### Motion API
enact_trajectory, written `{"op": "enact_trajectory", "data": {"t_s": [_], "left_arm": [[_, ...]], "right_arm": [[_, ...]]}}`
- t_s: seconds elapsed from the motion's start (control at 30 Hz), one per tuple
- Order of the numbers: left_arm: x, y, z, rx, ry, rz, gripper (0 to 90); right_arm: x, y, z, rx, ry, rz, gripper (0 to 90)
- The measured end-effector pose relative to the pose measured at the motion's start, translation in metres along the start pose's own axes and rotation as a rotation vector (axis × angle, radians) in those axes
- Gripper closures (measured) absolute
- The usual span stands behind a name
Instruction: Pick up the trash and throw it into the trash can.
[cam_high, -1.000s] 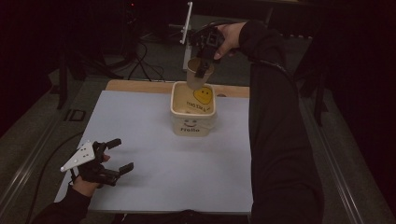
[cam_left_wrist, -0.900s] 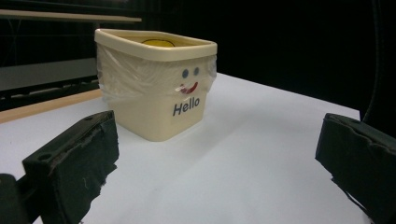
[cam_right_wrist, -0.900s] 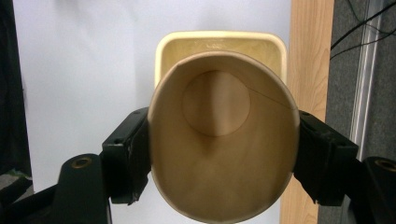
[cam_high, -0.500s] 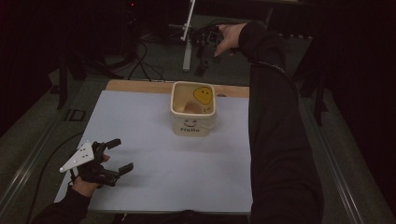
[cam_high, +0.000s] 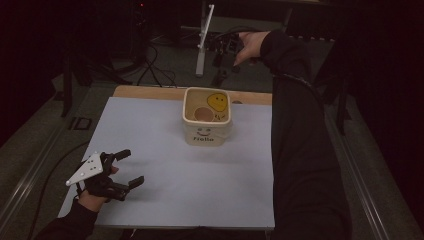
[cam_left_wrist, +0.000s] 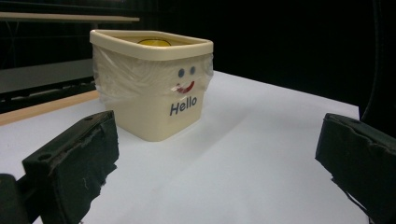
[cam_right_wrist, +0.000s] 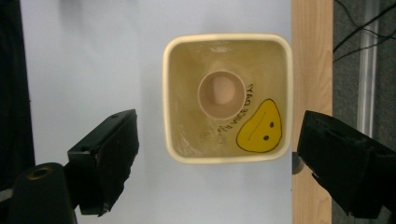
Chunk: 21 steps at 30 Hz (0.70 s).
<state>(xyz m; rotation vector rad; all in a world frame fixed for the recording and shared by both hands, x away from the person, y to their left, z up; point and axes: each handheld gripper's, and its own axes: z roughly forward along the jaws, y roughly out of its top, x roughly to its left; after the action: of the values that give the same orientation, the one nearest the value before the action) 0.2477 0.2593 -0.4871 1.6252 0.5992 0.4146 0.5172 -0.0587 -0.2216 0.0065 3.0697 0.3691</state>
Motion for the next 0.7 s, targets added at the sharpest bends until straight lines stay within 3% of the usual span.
{"op": "enact_trajectory", "data": {"t_s": [0.7], "left_arm": [[-0.002,0.001,0.003,0.004,-0.013,0.012,0.6]], "right_arm": [[0.027,-0.024,0.004,-0.086,-0.007,0.014,12.6]]}}
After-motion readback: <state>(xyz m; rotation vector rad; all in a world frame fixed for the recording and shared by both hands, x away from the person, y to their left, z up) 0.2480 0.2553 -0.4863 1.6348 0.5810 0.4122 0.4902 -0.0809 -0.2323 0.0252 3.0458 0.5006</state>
